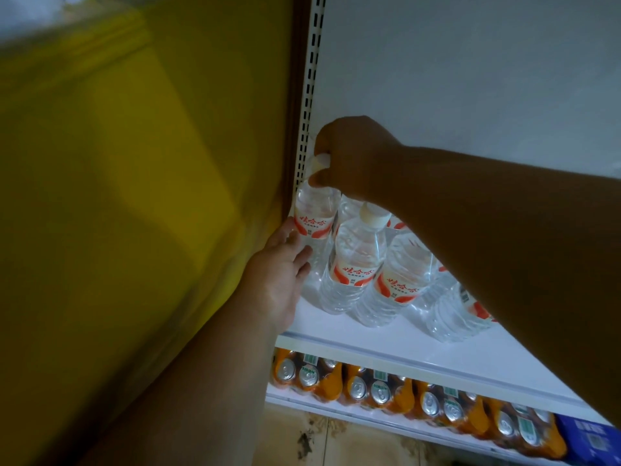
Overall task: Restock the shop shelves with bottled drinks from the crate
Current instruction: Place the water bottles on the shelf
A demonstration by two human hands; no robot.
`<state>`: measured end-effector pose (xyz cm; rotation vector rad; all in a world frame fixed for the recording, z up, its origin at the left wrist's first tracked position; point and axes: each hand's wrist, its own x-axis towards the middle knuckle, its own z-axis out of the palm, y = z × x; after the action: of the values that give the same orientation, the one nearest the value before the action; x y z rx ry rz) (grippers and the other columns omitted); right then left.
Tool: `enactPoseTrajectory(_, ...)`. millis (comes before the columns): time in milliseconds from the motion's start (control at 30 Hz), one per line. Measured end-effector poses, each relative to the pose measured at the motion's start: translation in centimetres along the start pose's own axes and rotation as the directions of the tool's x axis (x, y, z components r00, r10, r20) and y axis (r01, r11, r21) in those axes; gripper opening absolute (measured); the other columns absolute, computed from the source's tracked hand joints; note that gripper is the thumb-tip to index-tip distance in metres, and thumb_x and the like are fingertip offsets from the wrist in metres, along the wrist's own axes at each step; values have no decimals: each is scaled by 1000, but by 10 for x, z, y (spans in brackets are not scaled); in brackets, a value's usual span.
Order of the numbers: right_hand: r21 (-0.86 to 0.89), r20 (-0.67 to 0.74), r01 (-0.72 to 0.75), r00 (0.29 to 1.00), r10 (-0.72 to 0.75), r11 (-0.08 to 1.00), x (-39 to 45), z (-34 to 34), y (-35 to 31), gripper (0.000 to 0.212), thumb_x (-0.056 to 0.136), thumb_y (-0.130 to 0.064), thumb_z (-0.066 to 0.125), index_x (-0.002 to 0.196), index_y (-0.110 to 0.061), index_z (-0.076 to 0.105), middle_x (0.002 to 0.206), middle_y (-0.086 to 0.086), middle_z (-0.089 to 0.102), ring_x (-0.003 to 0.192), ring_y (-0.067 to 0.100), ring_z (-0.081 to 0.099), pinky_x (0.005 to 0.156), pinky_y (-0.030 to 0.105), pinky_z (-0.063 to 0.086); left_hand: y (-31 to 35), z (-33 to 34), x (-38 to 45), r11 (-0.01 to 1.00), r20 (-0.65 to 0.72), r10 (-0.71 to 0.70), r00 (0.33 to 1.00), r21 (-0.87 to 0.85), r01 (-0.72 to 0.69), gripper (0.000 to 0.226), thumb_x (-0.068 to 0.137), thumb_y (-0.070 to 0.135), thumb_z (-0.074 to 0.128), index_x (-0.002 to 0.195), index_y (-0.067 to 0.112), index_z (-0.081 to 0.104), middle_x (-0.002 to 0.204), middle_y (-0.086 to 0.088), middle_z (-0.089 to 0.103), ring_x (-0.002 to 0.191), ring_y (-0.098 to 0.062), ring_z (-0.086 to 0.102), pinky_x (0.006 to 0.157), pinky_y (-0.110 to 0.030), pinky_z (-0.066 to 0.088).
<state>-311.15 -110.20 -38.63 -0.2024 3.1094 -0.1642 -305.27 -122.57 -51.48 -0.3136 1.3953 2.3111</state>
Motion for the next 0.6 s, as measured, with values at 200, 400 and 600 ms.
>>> enactPoseTrajectory(200,-4,-35,5,999,-5,1000,-5,2,1,41,96,-37,63,125,-9,62,122,7,61,115,22,56,82,24,31,-1,1,-1,1000,-12,-12,1000,21,13,41,108,21,45,147,31,44,113,9,59,135,-21,50,110,-35,39)
enactPoseTrajectory(400,71,-133,24,991,-15,997,-35,5,10,38,103,-30,53,138,-15,54,134,7,55,122,21,50,85,19,27,-8,16,-9,983,-146,95,985,169,-70,19,106,29,50,113,46,53,126,6,64,110,-8,61,86,-25,45)
enactPoseTrajectory(600,64,-219,65,974,-50,996,-54,4,7,35,105,-28,46,137,-16,55,133,5,55,121,19,51,94,23,33,-34,30,-53,899,-313,406,858,307,-314,22,105,18,51,107,40,52,128,3,63,118,-15,61,90,-23,46)
